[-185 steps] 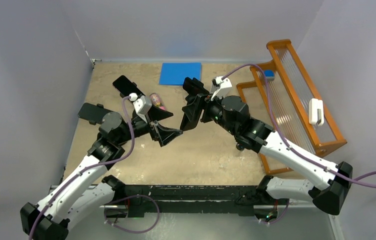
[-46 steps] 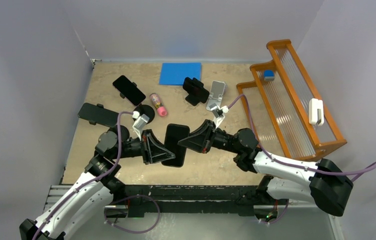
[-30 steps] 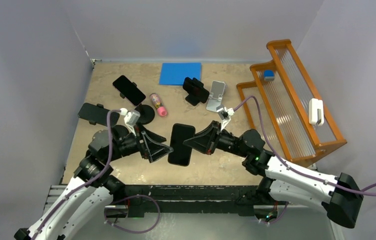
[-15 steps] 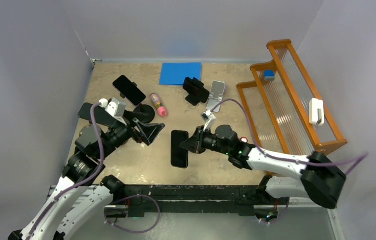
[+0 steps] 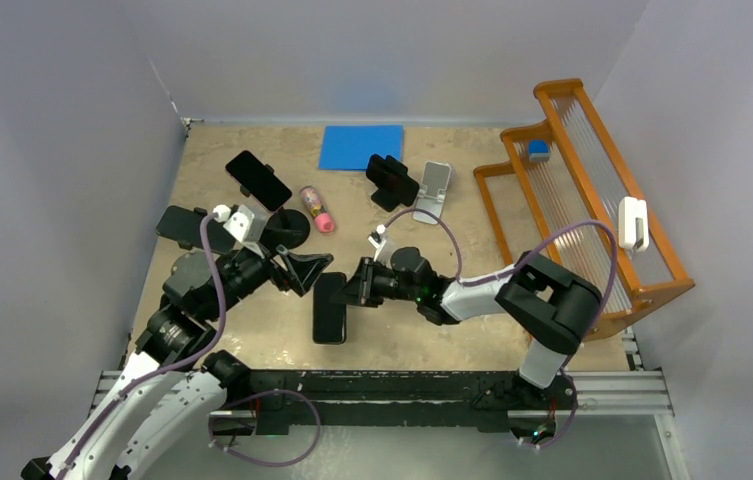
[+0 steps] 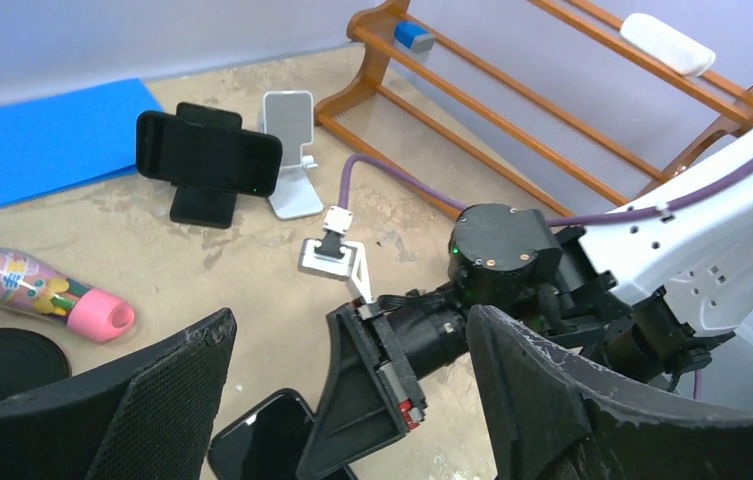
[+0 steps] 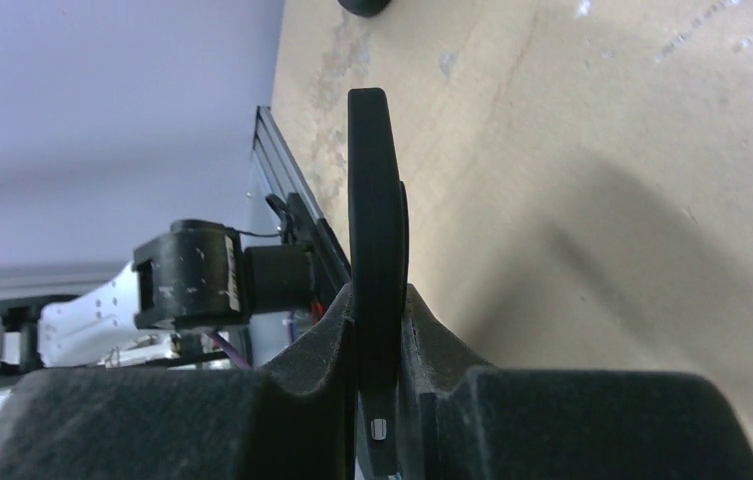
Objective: Remove the phone from the phone stand
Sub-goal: Place the phone at the center of the board.
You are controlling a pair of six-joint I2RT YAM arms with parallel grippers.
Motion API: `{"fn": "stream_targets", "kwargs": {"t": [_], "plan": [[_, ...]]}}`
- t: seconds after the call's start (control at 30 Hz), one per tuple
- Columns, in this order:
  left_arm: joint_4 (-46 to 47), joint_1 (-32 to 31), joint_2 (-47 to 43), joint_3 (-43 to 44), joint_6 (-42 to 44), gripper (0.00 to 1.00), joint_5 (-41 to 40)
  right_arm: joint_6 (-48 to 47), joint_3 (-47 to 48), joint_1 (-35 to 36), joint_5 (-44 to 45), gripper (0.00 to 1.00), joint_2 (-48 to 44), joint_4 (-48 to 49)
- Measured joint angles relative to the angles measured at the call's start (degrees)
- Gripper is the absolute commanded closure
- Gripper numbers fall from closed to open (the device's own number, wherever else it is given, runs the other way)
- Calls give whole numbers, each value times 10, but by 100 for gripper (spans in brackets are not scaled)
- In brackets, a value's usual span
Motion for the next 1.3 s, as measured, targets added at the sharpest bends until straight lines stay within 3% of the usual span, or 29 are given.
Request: {"fn": "stream_targets", "kwargs": {"t": [0.4,1.1,1.3], "plan": [[1,0,-11,0,2,17,7,59,80,1,2,100,101,43],[0,0,-5,0,3,17,12,85,169,12,17,100,186,-4],[-2,0,-2,0,3,18,12,89,173,13,25,87,196,-28]]}}
